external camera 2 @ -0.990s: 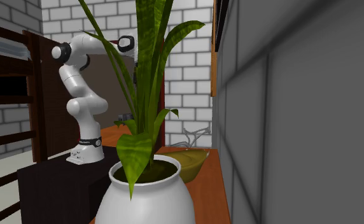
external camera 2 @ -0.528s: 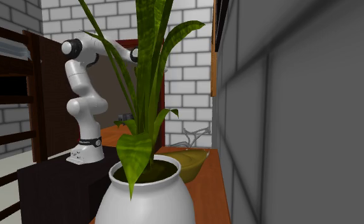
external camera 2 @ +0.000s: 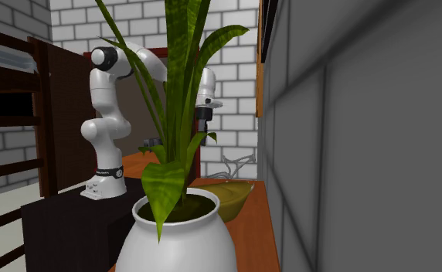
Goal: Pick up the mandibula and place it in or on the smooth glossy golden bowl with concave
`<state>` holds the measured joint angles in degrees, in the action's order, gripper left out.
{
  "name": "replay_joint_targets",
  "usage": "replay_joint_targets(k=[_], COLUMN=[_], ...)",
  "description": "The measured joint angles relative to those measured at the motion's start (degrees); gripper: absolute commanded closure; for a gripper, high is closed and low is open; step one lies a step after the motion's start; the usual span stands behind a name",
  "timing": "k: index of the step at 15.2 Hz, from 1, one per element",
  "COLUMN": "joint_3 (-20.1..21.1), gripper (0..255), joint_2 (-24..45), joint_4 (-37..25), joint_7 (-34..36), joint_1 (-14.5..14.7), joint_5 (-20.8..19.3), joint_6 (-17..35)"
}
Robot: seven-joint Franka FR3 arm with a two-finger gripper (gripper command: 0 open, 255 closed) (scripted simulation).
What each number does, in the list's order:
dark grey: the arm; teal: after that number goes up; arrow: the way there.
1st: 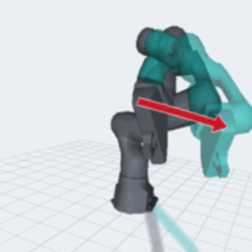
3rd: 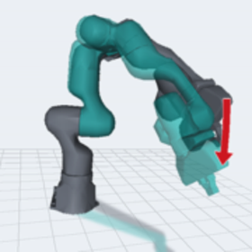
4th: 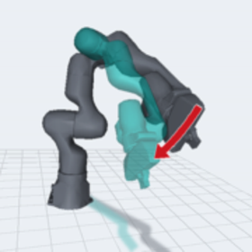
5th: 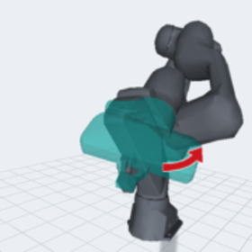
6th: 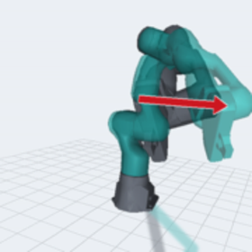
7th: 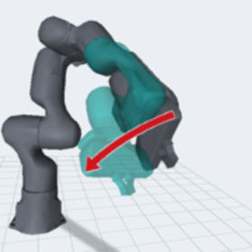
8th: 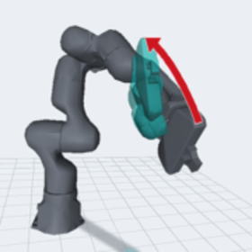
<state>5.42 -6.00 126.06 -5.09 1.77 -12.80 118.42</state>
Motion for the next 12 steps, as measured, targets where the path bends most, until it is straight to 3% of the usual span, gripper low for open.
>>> replay_joint_targets(k=[12], joint_3=[0.0], gripper=[0], joint_2=[26.69], joint_4=[-16.77], joint_7=[-2.11], joint_1=[2.01], joint_5=[-13.94], joint_6=[6.94])
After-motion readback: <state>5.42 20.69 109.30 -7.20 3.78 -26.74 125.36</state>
